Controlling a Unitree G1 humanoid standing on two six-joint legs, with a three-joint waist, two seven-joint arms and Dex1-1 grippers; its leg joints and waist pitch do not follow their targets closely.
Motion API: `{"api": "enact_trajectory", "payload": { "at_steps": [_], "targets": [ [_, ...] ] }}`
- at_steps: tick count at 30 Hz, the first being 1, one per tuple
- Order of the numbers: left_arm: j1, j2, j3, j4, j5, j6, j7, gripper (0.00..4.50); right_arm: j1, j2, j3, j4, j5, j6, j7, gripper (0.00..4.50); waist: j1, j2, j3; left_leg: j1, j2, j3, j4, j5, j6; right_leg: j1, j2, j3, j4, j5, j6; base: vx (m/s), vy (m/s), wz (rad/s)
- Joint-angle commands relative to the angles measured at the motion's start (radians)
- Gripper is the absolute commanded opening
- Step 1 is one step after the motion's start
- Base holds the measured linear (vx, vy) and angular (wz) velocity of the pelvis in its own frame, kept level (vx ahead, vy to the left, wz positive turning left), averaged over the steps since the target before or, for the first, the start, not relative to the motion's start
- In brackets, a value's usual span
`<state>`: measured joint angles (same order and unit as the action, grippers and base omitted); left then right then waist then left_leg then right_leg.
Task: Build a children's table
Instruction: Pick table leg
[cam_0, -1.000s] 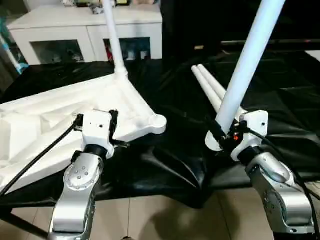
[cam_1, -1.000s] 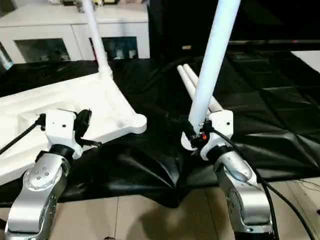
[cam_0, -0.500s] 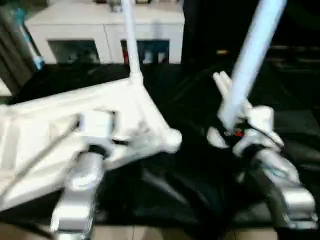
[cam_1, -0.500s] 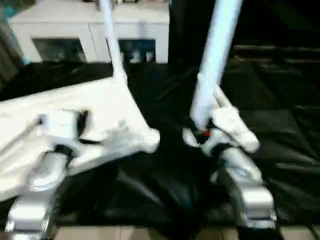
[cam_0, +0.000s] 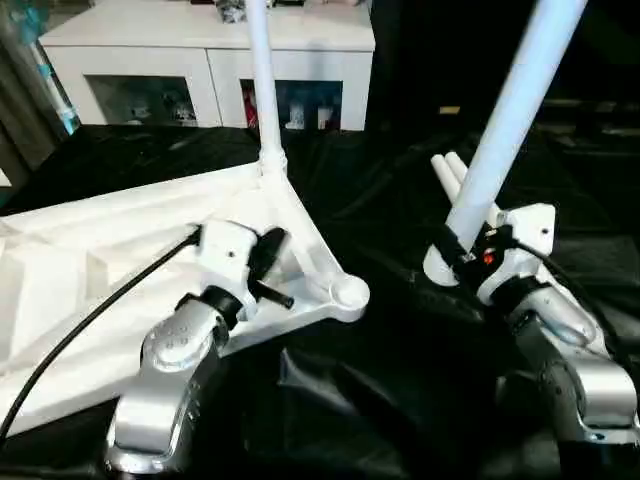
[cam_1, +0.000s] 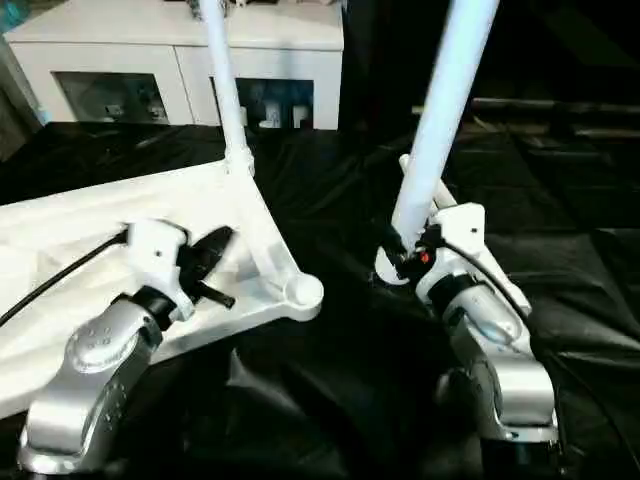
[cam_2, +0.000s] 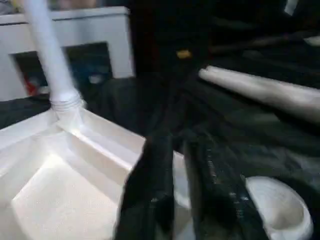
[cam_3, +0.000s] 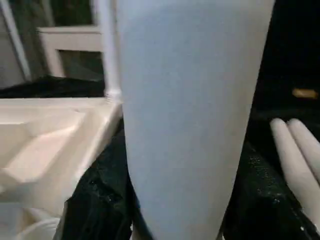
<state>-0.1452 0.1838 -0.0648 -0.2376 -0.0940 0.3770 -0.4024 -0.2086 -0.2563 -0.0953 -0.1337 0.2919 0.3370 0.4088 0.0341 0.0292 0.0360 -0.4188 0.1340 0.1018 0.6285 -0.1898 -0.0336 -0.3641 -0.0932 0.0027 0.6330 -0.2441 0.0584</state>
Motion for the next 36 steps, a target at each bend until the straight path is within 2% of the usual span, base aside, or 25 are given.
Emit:
{"api": "enact_trajectory", "payload": {
  "at_steps": [1,2,4,6,7,8,9,11,12,13,14,15,17,18,20,21,22,23,24,25,26,27,29,33,36],
  "targets": [
    [-0.016,0.028,-0.023,0.028,-0.021,0.002,-0.079,0.98,-0.023,-0.01,0.006,0.013,0.023,-0.005,0.027,1.89,0.0,-0.003,-0.041,0.044,0.056,0.0,-0.105,-0.335,-0.005,0.016,-0.024,0.001,-0.083,-0.15,-0.206,-0.082,0.016,0.03],
    [-0.024,0.051,-0.036,0.046,-0.028,0.001,-0.125,0.98,-0.028,-0.014,0.009,0.019,0.031,-0.003,0.036,1.89,0.0,-0.005,-0.042,0.043,0.057,0.004,-0.107,-0.351,-0.015,0.016,-0.025,0.002,-0.085,-0.18,-0.201,-0.082,0.016,0.03],
    [-0.065,0.13,-0.091,0.109,-0.021,0.002,-0.254,1.14,-0.043,-0.03,0.024,0.038,0.035,-0.01,0.068,1.89,0.004,-0.008,-0.04,0.047,0.059,0.015,-0.111,-0.391,-0.043,0.0,-0.027,0.007,-0.093,-0.261,-0.171,-0.078,0.01,0.03],
    [-0.089,0.161,-0.115,0.137,-0.027,0.007,-0.311,1.31,-0.048,-0.036,0.027,0.046,0.031,-0.013,0.082,1.89,0.01,-0.01,-0.041,0.05,0.06,0.02,-0.112,-0.396,-0.056,-0.008,-0.03,0.011,-0.096,-0.296,-0.152,-0.07,0.006,0.03],
    [-0.107,0.185,-0.136,0.154,-0.038,0.027,-0.359,1.31,-0.052,-0.037,0.027,0.051,0.028,-0.015,0.088,1.89,0.009,-0.012,-0.041,0.046,0.064,0.023,-0.115,-0.385,-0.062,-0.006,-0.031,0.012,-0.094,-0.281,-0.152,0.0,0.0,0.0],
    [-0.128,0.214,-0.163,0.173,-0.03,0.04,-0.403,0.89,-0.055,-0.038,0.027,0.056,0.026,-0.016,0.095,1.89,0.01,-0.014,-0.042,0.044,0.063,0.024,-0.117,-0.376,-0.062,-0.005,-0.031,0.012,-0.093,-0.28,-0.149,0.0,0.0,0.0],
    [-0.153,0.234,-0.189,0.201,-0.019,0.047,-0.443,0.89,-0.058,-0.039,0.026,0.06,0.023,-0.018,0.101,1.89,0.014,-0.013,-0.043,0.048,0.064,0.029,-0.116,-0.371,-0.06,-0.013,-0.03,0.013,-0.094,-0.285,-0.146,0.0,0.0,0.0],
    [-0.184,0.252,-0.213,0.237,-0.01,0.056,-0.49,0.9,-0.059,-0.042,0.027,0.063,0.022,-0.02,0.104,1.89,0.012,-0.015,-0.044,0.042,0.062,0.032,-0.117,-0.363,-0.064,-0.01,-0.032,0.013,-0.095,-0.296,-0.143,0.0,0.0,0.0],
    [-0.226,0.263,-0.239,0.29,0.005,0.055,-0.532,0.9,-0.058,-0.045,0.027,0.065,0.023,-0.022,0.105,1.89,0.015,-0.016,-0.048,0.039,0.064,0.034,-0.116,-0.325,-0.058,-0.009,-0.032,0.014,-0.09,-0.259,-0.143,0.0,0.0,0.0],
    [-0.253,0.264,-0.253,0.328,0.009,0.05,-0.559,0.7,-0.056,-0.046,0.027,0.063,0.026,-0.022,0.104,1.89,0.018,-0.004,-0.051,0.042,0.062,0.037,-0.115,-0.313,-0.056,-0.012,-0.03,0.014,-0.089,-0.233,-0.148,0.0,0.0,0.0],
    [-0.255,0.264,-0.253,0.33,0.009,0.048,-0.56,0.47,-0.056,-0.046,0.027,0.063,0.026,-0.022,0.104,1.89,0.016,-0.008,-0.05,0.039,0.062,0.038,-0.115,-0.319,-0.055,-0.013,-0.028,0.013,-0.09,-0.23,-0.151,0.0,0.0,0.0],
    [-0.268,0.264,-0.261,0.352,0.012,0.038,-0.571,0.42,-0.054,-0.047,0.028,0.061,0.027,-0.022,0.105,1.89,0.015,-0.012,-0.052,0.033,0.063,0.037,-0.117,-0.322,-0.057,-0.007,-0.029,0.012,-0.087,-0.214,-0.157,0.0,0.0,0.0],
    [-0.315,0.246,-0.274,0.428,0.027,-0.002,-0.581,0.49,-0.039,-0.05,0.034,0.049,0.021,-0.027,0.109,1.89,0.018,-0.008,-0.054,0.038,0.063,0.041,-0.113,-0.319,-0.052,-0.013,-0.03,0.014,-0.087,-0.196,-0.165,0.0,0.0,0.0],
    [-0.317,0.246,-0.274,0.43,0.028,-0.003,-0.581,0.89,-0.039,-0.05,0.034,0.048,0.021,-0.027,0.109,1.89,0.017,-0.007,-0.053,0.036,0.063,0.044,-0.113,-0.315,-0.05,-0.012,-0.029,0.014,-0.089,-0.188,-0.17,0.0,0.0,0.0],
    [-0.36,0.228,-0.274,0.493,0.023,-0.019,-0.576,0.75,-0.026,-0.051,0.033,0.037,0.016,-0.03,0.113,1.89,0.021,-0.009,-0.056,0.036,0.065,0.047,-0.11,-0.283,-0.04,-0.009,-0.03,0.014,-0.086,-0.145,-0.182,0.0,0.0,0.0],
    [-0.367,0.23,-0.277,0.503,0.023,-0.022,-0.583,0.9,-0.023,-0.05,0.031,0.035,0.015,-0.031,0.111,1.89,0.02,0.0,-0.058,0.037,0.064,0.048,-0.109,-0.267,-0.036,-0.009,-0.027,0.014,-0.085,-0.107,-0.189,0.0,0.0,0.0],
    [-0.375,0.231,-0.279,0.516,0.024,-0.029,-0.59,1.16,-0.021,-0.05,0.029,0.032,0.015,-0.03,0.11,1.89,0.022,-0.006,-0.06,0.033,0.064,0.049,-0.107,-0.24,-0.028,-0.002,-0.026,0.013,-0.081,-0.074,-0.196,0.0,0.0,0.0],
    [-0.38,0.232,-0.28,0.524,0.026,-0.034,-0.595,1.22,-0.018,-0.05,0.029,0.028,0.015,-0.03,0.109,1.89,0.023,-0.007,-0.061,0.033,0.064,0.05,-0.106,-0.222,-0.022,-0.001,-0.027,0.013,-0.078,-0.052,-0.201,0.0,0.0,0.0],
    [-0.386,0.231,-0.279,0.537,0.027,-0.04,-0.603,1.22,-0.016,-0.049,0.027,0.026,0.015,-0.029,0.107,1.89,0.022,0.004,-0.062,0.035,0.064,0.052,-0.104,-0.198,-0.013,-0.002,-0.026,0.012,-0.078,-0.017,-0.209,0.0,0.0,0.0],
    [-0.393,0.23,-0.278,0.548,0.029,-0.049,-0.61,1.13,-0.012,-0.049,0.026,0.022,0.016,-0.029,0.105,1.89,0.023,0.004,-0.064,0.034,0.064,0.052,-0.102,-0.18,-0.005,0.002,-0.024,0.011,-0.074,0.018,-0.219,0.0,0.0,0.0],
    [-0.395,0.23,-0.278,0.553,0.032,-0.057,-0.611,1.4,-0.01,-0.049,0.026,0.02,0.016,-0.029,0.104,1.89,0.023,0.002,-0.064,0.034,0.064,0.054,-0.102,-0.176,0.0,0.001,-0.023,0.011,-0.075,0.026,-0.223,0.0,0.0,0.0],
    [-0.399,0.23,-0.278,0.558,0.035,-0.066,-0.612,1.4,-0.008,-0.05,0.026,0.018,0.017,-0.03,0.104,1.89,0.023,0.001,-0.064,0.035,0.065,0.055,-0.101,-0.172,0.003,0.002,-0.023,0.011,-0.074,0.034,-0.227,0.0,0.0,0.0],
    [-0.403,0.234,-0.28,0.579,0.044,-0.087,-0.613,1.69,0.002,-0.051,0.027,0.011,0.016,-0.032,0.101,1.89,0.024,0.01,-0.065,0.039,0.068,0.057,-0.102,-0.178,0.006,0.001,-0.023,0.009,-0.074,0.035,-0.237,0.0,0.0,0.0],
    [-0.404,0.25,-0.297,0.609,0.071,-0.111,-0.608,1.69,0.009,-0.051,0.034,0.008,0.01,-0.034,0.102,1.89,0.026,0.009,-0.062,0.042,0.071,0.058,-0.107,-0.21,-0.002,-0.001,-0.022,0.009,-0.077,-0.001,-0.235,0.0,0.0,0.0],
    [-0.403,0.251,-0.294,0.621,0.065,-0.109,-0.616,1.69,0.011,-0.05,0.037,0.003,0.009,-0.032,0.101,1.89,0.026,0.008,-0.06,0.044,0.074,0.059,-0.111,-0.247,-0.021,-0.003,-0.024,0.011,-0.08,-0.043,-0.234,0.0,0.0,0.0]
  ]
}}
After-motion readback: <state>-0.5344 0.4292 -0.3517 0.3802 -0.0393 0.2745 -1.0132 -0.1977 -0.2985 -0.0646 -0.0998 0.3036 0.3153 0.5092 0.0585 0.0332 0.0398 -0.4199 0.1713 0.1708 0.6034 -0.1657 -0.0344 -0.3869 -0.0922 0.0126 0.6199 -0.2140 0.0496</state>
